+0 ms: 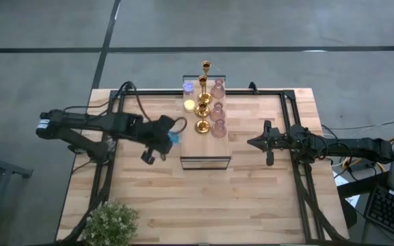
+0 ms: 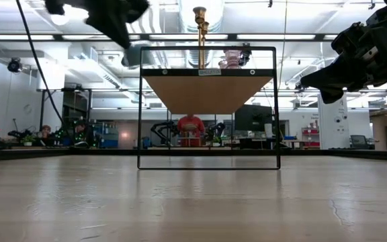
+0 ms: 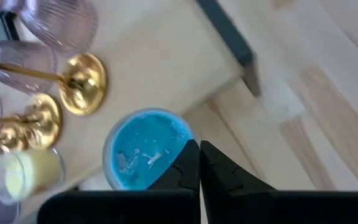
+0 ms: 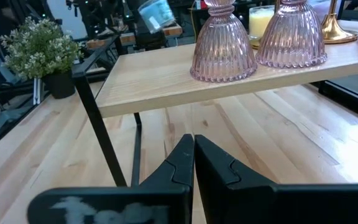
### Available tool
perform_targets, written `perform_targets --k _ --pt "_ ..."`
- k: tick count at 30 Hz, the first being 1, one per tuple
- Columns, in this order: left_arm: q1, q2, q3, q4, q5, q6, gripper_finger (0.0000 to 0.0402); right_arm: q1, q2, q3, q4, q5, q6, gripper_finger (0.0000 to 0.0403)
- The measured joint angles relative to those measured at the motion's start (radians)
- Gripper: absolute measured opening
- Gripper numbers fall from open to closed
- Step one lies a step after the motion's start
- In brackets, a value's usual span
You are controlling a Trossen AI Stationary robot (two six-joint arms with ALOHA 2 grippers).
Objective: Pick & Place candle stick holders
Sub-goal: Put the blue scented candle on the shelf
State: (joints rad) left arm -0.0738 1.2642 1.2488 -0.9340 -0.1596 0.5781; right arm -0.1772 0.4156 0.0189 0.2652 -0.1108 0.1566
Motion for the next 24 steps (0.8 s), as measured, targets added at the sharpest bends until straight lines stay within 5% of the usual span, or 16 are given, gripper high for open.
perform_targets --k 12,24 --pt "0.182 0.087 0.0 0.204 0.113 0.102 0.0005 0.0 0.0 0.0 0.0 0.0 0.0 0.0008" --pt "0.199 0.143 0.01 0.227 0.116 0.1 0.0007 0.0 0.0 0.0 0.0 0.0 0.0 0.0008"
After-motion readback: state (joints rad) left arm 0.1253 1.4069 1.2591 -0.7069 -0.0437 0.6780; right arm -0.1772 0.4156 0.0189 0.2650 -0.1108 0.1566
